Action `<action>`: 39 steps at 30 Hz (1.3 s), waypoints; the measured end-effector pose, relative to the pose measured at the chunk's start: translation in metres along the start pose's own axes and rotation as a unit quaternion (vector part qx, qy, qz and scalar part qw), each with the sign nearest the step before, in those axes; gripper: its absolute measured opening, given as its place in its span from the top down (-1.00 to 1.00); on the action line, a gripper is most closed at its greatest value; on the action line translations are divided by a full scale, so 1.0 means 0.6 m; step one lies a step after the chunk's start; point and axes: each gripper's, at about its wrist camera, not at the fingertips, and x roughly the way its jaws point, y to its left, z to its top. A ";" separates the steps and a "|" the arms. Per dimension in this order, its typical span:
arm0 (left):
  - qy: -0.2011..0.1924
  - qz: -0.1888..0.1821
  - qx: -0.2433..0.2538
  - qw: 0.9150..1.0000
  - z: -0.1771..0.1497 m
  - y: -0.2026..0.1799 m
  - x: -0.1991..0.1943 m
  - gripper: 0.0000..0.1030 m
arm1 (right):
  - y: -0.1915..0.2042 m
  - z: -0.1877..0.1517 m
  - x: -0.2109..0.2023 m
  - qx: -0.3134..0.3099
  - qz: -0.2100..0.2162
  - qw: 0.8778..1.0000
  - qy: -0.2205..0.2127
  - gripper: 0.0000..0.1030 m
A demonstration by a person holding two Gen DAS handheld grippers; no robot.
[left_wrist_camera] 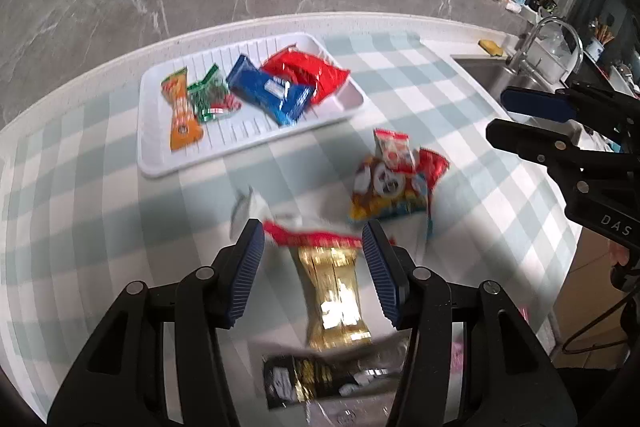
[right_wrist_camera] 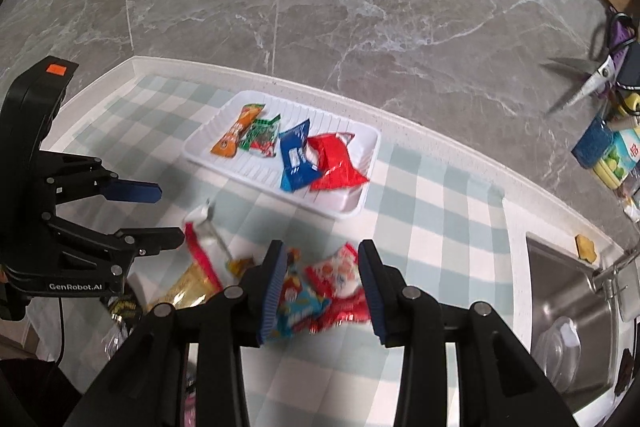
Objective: Organize snacks
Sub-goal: 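Move both tools back over the remaining snacks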
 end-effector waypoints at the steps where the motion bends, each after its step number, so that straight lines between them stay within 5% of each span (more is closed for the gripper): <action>1: 0.003 0.001 -0.002 1.000 -0.011 -0.003 -0.003 0.04 | 0.001 -0.009 -0.004 0.000 0.002 1.000 0.002 0.21; 21: 0.048 0.026 -0.060 0.997 -0.165 -0.033 -0.038 0.00 | 0.038 -0.133 -0.056 -0.020 0.047 0.998 0.028 0.14; 39: 0.076 0.024 -0.109 0.991 -0.226 -0.016 -0.034 -0.01 | 0.083 -0.218 -0.052 -0.070 0.114 0.989 0.058 0.08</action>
